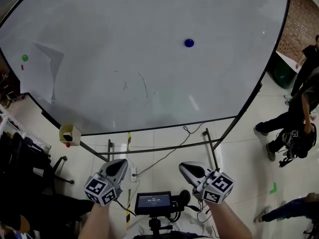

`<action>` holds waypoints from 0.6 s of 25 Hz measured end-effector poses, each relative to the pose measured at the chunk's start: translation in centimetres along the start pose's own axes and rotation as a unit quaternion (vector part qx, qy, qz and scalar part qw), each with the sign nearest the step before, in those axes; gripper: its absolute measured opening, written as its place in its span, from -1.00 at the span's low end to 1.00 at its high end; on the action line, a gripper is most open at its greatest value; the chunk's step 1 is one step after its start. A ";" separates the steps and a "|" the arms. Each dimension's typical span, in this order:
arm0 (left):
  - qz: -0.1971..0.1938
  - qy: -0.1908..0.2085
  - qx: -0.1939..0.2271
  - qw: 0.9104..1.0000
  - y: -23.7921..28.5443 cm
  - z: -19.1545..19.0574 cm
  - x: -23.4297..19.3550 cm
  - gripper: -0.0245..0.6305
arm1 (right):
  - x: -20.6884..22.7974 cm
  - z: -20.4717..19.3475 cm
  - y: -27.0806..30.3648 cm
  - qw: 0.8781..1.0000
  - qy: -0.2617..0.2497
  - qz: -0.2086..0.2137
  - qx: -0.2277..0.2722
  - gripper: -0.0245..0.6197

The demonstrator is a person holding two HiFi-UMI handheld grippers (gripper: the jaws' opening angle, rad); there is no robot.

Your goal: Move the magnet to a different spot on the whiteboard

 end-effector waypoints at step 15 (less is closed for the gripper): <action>-0.069 -0.005 0.051 0.996 -4.9 -1.3 0.3 -0.82 | -7.7 -2.4 0.9 0.997 -0.033 -0.064 0.005 -0.82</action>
Point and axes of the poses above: the fingertips, and each gripper's own axes: y forward along the fingers, x to its right, z out of its top, the point moved 1 cm from there along -y, backward along the fingers, and after that the axes turned 6 degrees about z, right-handed, at the moved point
